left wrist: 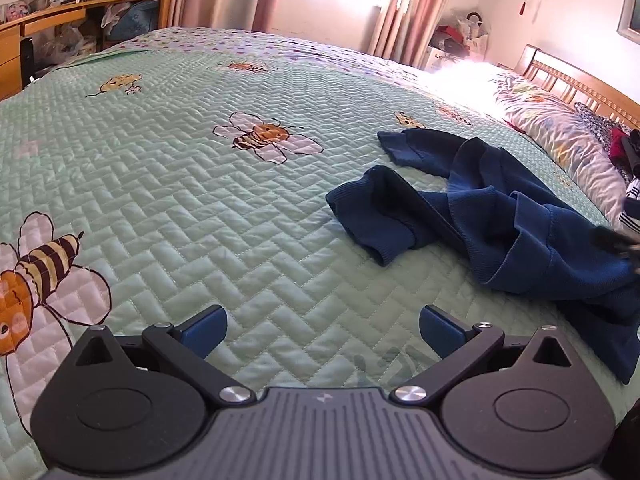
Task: Fold clothes
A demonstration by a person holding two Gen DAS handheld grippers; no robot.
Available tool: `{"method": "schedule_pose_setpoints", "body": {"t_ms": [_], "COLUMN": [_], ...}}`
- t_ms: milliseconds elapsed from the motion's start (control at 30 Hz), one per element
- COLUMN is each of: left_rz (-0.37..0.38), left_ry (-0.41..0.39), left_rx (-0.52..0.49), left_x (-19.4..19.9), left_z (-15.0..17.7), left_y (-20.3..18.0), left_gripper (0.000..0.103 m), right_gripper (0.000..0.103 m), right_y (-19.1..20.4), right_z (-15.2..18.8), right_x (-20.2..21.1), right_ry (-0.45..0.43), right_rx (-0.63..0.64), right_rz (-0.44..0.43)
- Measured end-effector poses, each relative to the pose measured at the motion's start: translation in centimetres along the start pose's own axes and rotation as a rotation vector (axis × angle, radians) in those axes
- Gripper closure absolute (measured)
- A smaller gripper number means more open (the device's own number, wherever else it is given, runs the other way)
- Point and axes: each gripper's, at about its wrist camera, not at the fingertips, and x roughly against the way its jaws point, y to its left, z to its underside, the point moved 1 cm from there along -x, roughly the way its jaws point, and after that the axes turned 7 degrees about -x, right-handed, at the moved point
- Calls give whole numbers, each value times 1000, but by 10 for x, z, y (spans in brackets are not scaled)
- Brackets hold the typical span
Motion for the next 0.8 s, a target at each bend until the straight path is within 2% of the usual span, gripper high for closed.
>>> {"method": "schedule_pose_setpoints", "body": {"t_ms": [100, 233, 267, 300, 333, 400, 600, 667, 800], "left_rz": [-3, -6, -5, -5, -5, -13, -31, -39, -48], "left_ry": [7, 13, 19, 25, 30, 34, 32, 35, 56], "left_rx": [-31, -45, -43, -43, -43, -43, -49, -63, -101], "left_x": [-2, -4, -6, -7, -7, -7, -1, 2, 5], "left_z": [1, 0, 0, 0, 0, -1, -6, -8, -8], "left_y": [-4, -6, -5, -5, -6, -7, -20, -30, -54], "left_gripper": [1, 1, 1, 1, 1, 1, 1, 1, 1], "right_gripper": [30, 32, 54, 86, 91, 92, 93, 93, 93], "right_y": [10, 1, -4, -8, -13, -25, -72, -87, -107], "right_z": [4, 13, 14, 16, 20, 28, 50, 63, 97], "right_x": [-42, -71, -75, -80, -80, -71, -1, 22, 51], "right_ry": [91, 118, 141, 162, 177, 169, 145, 165, 240], "right_rx": [54, -20, -50, -81, -117, -190, -450, -505, -536], "right_rz": [67, 95, 83, 71, 59, 35, -52, -85, -115]}}
